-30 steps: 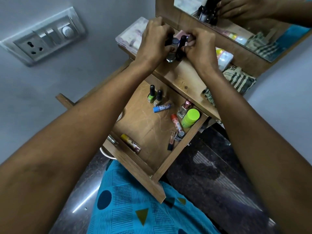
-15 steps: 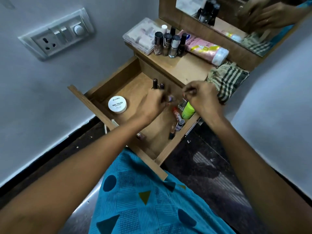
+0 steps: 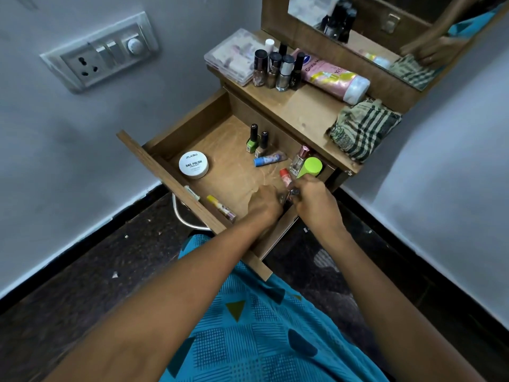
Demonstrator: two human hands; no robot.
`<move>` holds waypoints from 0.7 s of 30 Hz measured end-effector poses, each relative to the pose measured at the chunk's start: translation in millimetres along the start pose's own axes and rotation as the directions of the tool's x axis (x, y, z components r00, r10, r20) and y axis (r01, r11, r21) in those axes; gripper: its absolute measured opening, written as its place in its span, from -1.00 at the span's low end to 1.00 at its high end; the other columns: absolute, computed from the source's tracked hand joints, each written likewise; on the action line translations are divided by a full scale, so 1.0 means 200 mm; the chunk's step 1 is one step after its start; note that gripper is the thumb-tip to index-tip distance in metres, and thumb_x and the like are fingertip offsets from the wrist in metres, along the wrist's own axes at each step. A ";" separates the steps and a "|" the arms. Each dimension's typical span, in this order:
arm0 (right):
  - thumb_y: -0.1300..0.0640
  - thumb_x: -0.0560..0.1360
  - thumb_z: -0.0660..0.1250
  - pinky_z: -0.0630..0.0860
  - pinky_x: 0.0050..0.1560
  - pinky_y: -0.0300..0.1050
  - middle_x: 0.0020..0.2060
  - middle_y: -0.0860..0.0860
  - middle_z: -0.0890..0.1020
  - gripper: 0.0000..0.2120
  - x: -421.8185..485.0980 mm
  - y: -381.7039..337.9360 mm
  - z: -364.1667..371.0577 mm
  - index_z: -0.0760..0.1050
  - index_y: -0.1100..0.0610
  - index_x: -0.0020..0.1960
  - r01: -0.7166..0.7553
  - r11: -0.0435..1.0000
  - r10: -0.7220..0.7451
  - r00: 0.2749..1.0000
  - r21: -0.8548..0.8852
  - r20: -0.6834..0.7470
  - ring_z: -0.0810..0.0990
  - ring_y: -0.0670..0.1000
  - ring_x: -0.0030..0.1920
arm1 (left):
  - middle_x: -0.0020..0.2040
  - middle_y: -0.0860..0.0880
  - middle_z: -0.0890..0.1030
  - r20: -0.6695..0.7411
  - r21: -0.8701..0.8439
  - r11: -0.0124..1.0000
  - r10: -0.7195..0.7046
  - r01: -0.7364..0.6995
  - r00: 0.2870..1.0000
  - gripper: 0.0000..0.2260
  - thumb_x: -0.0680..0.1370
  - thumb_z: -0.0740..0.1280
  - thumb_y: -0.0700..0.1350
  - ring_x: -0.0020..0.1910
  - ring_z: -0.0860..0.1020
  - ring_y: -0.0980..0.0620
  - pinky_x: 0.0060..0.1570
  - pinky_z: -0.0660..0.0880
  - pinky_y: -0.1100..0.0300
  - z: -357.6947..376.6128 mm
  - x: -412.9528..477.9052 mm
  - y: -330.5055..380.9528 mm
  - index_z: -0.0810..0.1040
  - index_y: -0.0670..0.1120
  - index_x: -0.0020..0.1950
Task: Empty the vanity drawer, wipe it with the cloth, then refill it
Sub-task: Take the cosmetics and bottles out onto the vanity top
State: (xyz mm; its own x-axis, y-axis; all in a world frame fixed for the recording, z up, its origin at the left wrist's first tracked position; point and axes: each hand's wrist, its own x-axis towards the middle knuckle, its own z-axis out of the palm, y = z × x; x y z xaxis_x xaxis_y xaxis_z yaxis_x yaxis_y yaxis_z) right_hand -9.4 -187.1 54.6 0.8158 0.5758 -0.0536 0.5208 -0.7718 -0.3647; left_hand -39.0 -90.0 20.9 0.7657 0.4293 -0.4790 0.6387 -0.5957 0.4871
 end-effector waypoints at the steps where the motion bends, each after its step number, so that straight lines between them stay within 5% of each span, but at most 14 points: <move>1: 0.27 0.49 0.25 0.47 -0.14 -0.06 0.02 0.11 0.53 -0.76 0.00 0.00 0.00 0.51 0.16 0.14 0.000 1.000 0.000 1.000 -0.015 -0.013 0.54 0.18 0.01 | 0.14 -0.23 0.55 0.003 0.002 1.000 -0.011 0.011 1.000 -0.77 0.55 0.24 -0.13 0.12 0.53 -0.19 -0.17 0.36 0.15 0.01 0.00 0.00 0.50 -0.24 0.12; 14: 0.32 0.45 0.32 0.53 0.03 0.03 0.00 0.17 0.58 -0.81 0.02 0.01 0.01 0.53 0.26 0.07 -0.048 0.987 0.050 0.999 0.155 -0.004 0.57 0.17 0.00 | 0.08 -0.20 0.58 -0.094 0.173 0.984 0.056 -0.039 0.994 -0.81 0.54 0.23 -0.21 0.06 0.56 -0.16 -0.16 0.42 0.13 -0.01 -0.01 -0.02 0.52 -0.23 0.11; 21: 0.34 0.43 0.36 0.56 -0.01 -0.11 -0.03 0.10 0.61 -0.79 0.04 -0.02 -0.05 0.57 0.22 0.06 -0.035 0.961 0.049 0.998 0.273 -0.042 0.52 -0.06 -0.16 | -0.05 -0.18 0.58 -0.175 -0.012 0.991 0.128 -0.132 0.976 -0.85 0.47 0.35 -0.11 -0.13 0.53 -0.11 -0.31 0.33 0.22 -0.21 -0.06 -0.03 0.50 -0.18 -0.05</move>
State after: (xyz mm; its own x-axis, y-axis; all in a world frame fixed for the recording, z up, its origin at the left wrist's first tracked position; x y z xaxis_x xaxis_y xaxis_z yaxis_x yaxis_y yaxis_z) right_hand -1.4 -182.7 65.2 0.8499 0.5259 -0.0325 0.4031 -0.6888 -0.6025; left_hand -49.3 -63.4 54.3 0.8427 0.4614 -0.2775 0.5326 -0.6389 0.5551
